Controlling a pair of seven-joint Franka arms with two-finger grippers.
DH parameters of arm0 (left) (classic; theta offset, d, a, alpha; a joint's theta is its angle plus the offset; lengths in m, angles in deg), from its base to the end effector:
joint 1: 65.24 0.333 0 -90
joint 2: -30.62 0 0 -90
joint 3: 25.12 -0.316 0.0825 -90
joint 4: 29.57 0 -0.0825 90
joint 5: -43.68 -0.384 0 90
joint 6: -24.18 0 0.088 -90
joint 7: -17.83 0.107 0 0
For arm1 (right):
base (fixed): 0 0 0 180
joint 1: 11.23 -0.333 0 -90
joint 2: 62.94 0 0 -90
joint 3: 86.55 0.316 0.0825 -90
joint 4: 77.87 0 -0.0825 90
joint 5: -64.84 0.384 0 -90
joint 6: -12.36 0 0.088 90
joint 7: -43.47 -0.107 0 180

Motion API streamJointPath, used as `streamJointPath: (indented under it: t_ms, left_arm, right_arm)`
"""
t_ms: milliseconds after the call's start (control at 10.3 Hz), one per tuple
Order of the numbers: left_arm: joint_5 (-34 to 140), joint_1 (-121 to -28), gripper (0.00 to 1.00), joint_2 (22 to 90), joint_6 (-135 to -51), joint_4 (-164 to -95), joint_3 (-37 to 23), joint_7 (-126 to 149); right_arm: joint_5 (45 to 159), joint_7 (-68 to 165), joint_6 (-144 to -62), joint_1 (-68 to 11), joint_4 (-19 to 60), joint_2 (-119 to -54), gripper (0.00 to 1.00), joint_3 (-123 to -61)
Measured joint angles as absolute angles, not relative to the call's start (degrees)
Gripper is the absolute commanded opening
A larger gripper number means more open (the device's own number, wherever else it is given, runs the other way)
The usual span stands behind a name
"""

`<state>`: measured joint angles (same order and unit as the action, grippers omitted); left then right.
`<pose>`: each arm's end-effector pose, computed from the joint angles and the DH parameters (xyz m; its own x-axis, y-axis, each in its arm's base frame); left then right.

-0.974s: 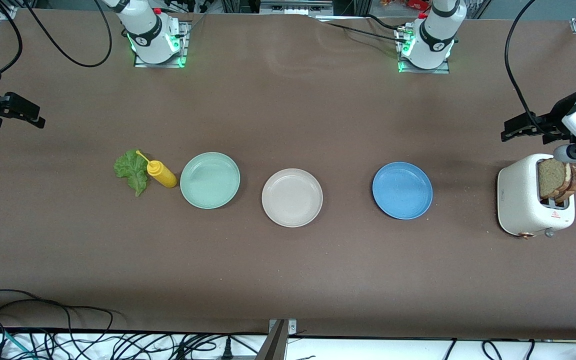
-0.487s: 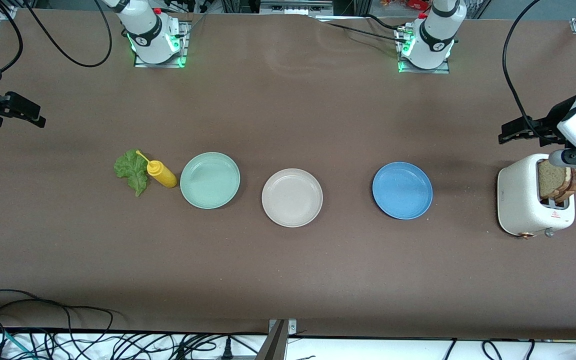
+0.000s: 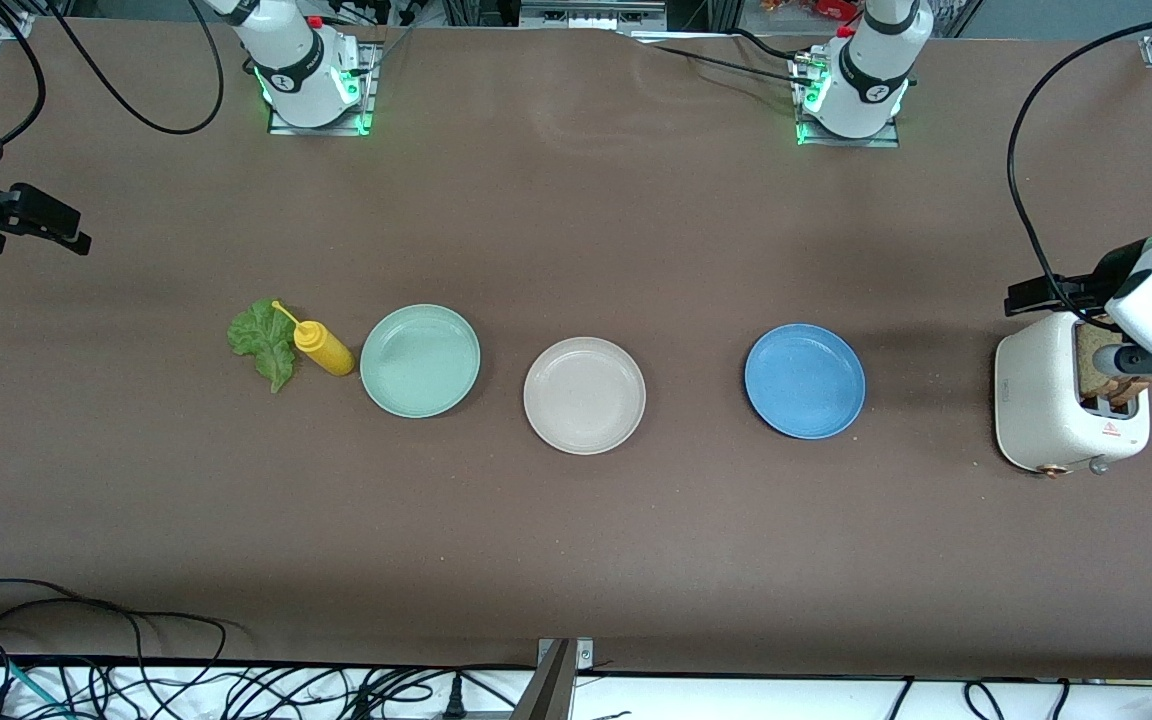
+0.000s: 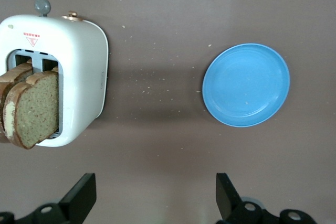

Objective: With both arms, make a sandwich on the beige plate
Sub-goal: 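Move the left gripper down over the bread slices in the toaster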

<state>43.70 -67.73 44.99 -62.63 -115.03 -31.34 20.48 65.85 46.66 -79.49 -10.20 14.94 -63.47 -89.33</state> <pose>0.6113 0.0329 0.5111 0.9742 0.0199 -0.2248 0.0167 -0.9997 -0.0162 0.5577 -0.0352 0.5990 0.9996 -0.0114 -0.0250 -0.0119 -0.9998 -0.0186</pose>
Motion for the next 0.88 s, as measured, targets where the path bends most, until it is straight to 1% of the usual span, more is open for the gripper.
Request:
streamJointPath:
  t_ms: [292,487,682,876]
  left_arm:
    - [43.26,-65.66,1.0,46.76,-62.62,-114.92,-31.44,22.19]
    - [40.71,-63.2,1.0,48.35,-63.27,-114.9,-31.52,29.15]
    - [38.22,-59.96,1.0,50.5,-68.79,-114.86,-31.56,36.72]
    - [37.89,-57.33,1.0,52.59,-72.09,-114.85,-31.6,41.74]
  right_arm:
    - [65.85,46.66,-79.49,-10.2,14.94,-63.47,1.0,-89.34]
    - [65.85,46.66,-79.49,-10.19,14.94,-63.47,1.0,-89.34]
    - [65.86,46.65,-79.29,-10.19,14.94,-63.47,1.0,-89.34]
    - [65.86,46.65,-79.15,-10.18,14.95,-63.47,1.0,-89.35]
